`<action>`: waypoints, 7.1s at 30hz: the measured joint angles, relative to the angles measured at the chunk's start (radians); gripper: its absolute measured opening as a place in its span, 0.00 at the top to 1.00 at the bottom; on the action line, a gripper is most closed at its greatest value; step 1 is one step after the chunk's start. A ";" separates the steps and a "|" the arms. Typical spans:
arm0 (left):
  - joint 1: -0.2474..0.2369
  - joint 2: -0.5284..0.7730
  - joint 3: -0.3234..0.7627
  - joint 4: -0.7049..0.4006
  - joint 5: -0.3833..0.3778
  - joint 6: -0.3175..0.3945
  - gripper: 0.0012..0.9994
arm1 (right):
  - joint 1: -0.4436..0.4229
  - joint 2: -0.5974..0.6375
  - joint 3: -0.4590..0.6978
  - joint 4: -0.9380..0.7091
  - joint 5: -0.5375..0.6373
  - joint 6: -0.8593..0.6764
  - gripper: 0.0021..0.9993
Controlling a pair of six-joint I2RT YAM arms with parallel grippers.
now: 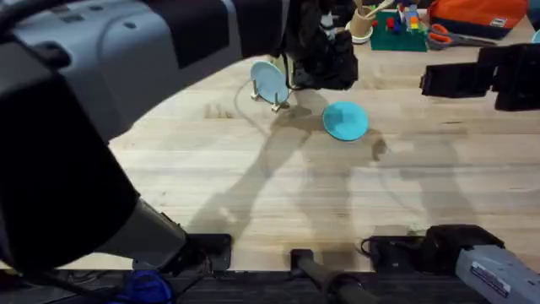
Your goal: Pick up the plates from the table one by one and place each into a slot on the dish rack.
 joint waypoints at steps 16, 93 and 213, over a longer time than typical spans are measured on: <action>-0.002 0.000 -0.163 0.115 0.000 -0.022 0.96 | 0.000 0.000 0.000 0.000 0.000 0.000 0.01; -0.002 0.151 -0.254 0.260 0.093 -0.027 0.96 | 0.000 0.004 0.000 0.003 0.000 0.000 0.01; -0.002 0.151 -0.254 0.260 0.093 -0.026 0.96 | -0.095 0.951 0.011 0.260 -0.728 -0.202 0.15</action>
